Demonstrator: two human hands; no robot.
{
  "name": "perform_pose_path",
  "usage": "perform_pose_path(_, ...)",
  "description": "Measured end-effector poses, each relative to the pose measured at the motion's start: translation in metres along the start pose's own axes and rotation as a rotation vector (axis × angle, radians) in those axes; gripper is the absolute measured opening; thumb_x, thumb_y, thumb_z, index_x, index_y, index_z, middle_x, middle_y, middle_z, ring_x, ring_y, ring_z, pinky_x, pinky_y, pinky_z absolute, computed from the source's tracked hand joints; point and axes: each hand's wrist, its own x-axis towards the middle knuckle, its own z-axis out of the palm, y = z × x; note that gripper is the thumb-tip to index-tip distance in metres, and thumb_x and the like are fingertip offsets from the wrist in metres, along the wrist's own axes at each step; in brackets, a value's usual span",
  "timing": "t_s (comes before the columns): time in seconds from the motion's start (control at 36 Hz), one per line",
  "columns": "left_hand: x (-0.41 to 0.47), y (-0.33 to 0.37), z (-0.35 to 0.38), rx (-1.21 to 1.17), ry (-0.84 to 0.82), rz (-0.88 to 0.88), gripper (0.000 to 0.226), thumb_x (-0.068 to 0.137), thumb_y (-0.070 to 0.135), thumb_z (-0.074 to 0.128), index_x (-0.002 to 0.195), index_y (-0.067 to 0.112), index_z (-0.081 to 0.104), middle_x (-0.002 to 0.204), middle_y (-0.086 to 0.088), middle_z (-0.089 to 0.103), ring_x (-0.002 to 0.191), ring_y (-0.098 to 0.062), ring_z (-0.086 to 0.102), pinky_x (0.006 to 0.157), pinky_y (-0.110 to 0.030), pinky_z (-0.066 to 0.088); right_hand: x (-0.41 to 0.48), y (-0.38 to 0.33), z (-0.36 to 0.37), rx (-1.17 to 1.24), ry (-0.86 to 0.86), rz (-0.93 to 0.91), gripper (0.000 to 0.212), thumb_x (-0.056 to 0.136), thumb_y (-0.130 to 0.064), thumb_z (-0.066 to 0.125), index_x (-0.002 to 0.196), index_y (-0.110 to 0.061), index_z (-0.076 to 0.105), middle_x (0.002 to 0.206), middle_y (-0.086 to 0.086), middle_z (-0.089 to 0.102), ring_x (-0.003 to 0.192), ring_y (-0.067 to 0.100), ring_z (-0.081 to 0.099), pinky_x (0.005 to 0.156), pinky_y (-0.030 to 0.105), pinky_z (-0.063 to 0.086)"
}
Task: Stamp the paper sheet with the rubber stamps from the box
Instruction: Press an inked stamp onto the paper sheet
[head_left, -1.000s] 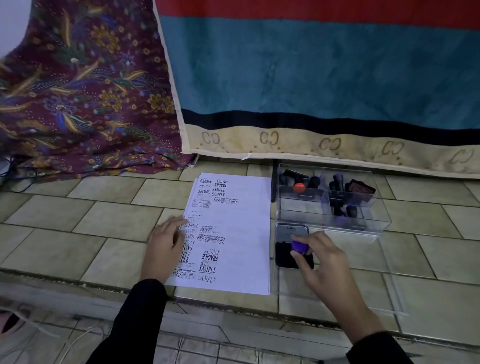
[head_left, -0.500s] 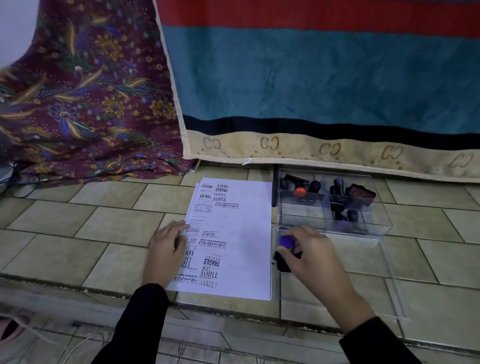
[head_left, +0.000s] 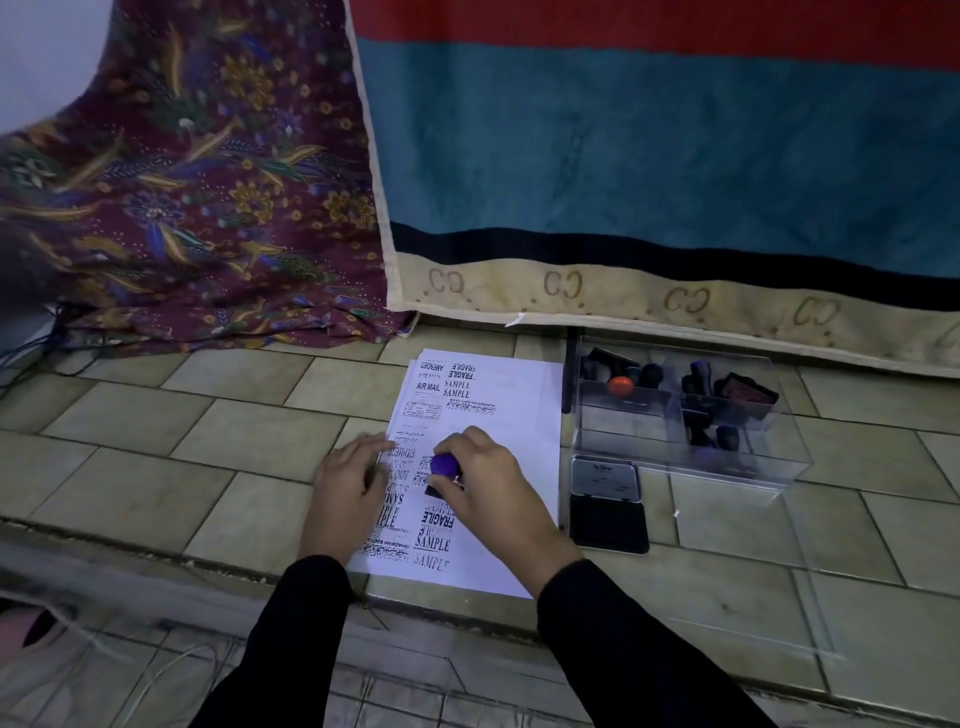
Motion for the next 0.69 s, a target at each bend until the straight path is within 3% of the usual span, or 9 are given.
perform_pose_path(0.17,-0.0003,0.0010,0.0003,0.003,0.003,-0.011,0.043,0.089,0.037,0.039,0.117,0.020,0.066,0.126,0.002,0.064,0.118,-0.023,0.055,0.105,-0.053,0.040,-0.0004,0.0012,0.0054,-0.015,-0.020,0.013,0.023,0.089,-0.023,0.060,0.108,-0.010,0.058,0.104,0.005,0.054,0.088,0.023,0.058,0.078,0.036,0.051)
perform_pose_path(0.33,-0.0010,0.0044,0.0006,0.015,0.003,-0.010,0.047,0.089,0.039,0.037,0.118,0.017,0.066,0.127,0.000,0.064,0.119,-0.025,0.054,0.106,-0.052,0.039,-0.0057,-0.0034,0.0063,-0.094,-0.045,-0.086,0.023,0.088,-0.014,0.061,0.108,-0.005,0.058,0.105,0.009,0.057,0.094,0.025,0.055,0.078,0.030,0.044)
perform_pose_path(0.69,-0.0016,0.0064,-0.0002,0.025,-0.006,-0.014,0.049,0.088,0.039,0.036,0.119,0.016,0.066,0.129,-0.001,0.064,0.123,-0.024,0.053,0.108,-0.049,0.038,-0.0006,-0.0041,0.0085,-0.039,0.012,-0.004,0.016,0.088,-0.013,0.060,0.102,-0.004,0.060,0.102,0.009,0.056,0.090,0.026,0.056,0.076,0.034,0.048)
